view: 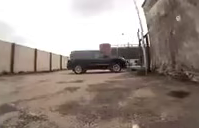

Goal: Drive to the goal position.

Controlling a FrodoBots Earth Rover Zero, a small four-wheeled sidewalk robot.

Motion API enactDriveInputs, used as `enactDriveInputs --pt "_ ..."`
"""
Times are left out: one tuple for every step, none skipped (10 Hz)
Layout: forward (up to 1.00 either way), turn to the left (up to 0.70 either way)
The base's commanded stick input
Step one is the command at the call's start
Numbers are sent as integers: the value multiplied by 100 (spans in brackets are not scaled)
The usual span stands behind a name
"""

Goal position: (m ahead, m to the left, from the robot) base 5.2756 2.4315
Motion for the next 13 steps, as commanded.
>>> enactDriveInputs --pt "100 27" --pt "100 27" --pt "100 27" --pt "100 27" --pt "100 27" --pt "100 27" --pt "100 27" --pt "100 27" --pt "100 27" --pt "100 27" --pt "100 27" --pt "100 27" --pt "100 27"
